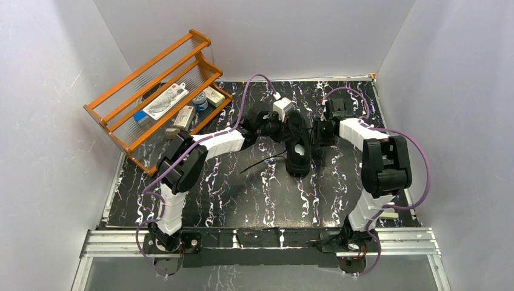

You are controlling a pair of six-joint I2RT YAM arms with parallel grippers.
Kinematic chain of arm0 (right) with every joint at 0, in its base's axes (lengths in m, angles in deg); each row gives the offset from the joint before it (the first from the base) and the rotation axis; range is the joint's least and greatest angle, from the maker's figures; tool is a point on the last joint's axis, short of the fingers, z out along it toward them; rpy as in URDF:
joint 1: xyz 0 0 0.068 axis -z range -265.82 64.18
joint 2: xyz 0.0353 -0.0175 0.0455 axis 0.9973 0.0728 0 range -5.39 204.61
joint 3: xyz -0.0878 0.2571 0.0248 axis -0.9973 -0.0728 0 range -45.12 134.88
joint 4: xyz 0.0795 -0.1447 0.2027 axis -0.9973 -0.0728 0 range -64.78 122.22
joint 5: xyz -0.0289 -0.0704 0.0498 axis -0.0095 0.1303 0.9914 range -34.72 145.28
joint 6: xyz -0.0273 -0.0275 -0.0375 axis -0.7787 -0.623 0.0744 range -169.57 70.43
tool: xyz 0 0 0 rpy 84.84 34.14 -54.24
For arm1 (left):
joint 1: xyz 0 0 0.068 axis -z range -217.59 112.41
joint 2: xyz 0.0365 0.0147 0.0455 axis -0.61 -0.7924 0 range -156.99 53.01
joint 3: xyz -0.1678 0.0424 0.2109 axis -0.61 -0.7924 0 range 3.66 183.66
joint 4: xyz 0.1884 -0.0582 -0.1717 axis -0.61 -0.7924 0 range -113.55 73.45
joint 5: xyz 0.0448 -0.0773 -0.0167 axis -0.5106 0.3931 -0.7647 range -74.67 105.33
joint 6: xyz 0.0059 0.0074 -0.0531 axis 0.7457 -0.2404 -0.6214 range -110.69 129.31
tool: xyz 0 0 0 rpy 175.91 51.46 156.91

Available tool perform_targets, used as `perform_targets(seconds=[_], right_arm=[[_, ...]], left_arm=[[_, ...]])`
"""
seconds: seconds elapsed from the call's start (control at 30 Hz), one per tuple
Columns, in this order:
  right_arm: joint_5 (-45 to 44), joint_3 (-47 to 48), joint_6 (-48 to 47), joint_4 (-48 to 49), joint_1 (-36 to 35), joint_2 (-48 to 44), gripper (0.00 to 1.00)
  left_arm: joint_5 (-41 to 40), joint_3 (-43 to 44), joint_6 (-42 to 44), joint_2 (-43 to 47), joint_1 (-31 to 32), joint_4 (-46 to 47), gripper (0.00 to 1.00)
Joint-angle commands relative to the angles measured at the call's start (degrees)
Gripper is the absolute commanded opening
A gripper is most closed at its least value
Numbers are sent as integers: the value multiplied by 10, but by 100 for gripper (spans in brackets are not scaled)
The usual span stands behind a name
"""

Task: Tie the shoes

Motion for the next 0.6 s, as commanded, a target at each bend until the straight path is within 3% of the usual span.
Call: perform_targets(seconds=[0.0, 0.2, 0.37, 0.57], right_arm=[[62, -10, -27, 57, 0, -17, 49], [44, 15, -16, 31, -11, 23, 50], [20, 18, -18, 27, -32, 31, 38], [-1, 15, -12, 27, -48, 39, 47]], left_arm=[[16, -2, 3, 15, -5, 5, 0], [16, -1, 3, 16, -7, 2, 0], [17, -1, 3, 17, -7, 1, 0], [16, -4, 5, 20, -7, -2, 0]])
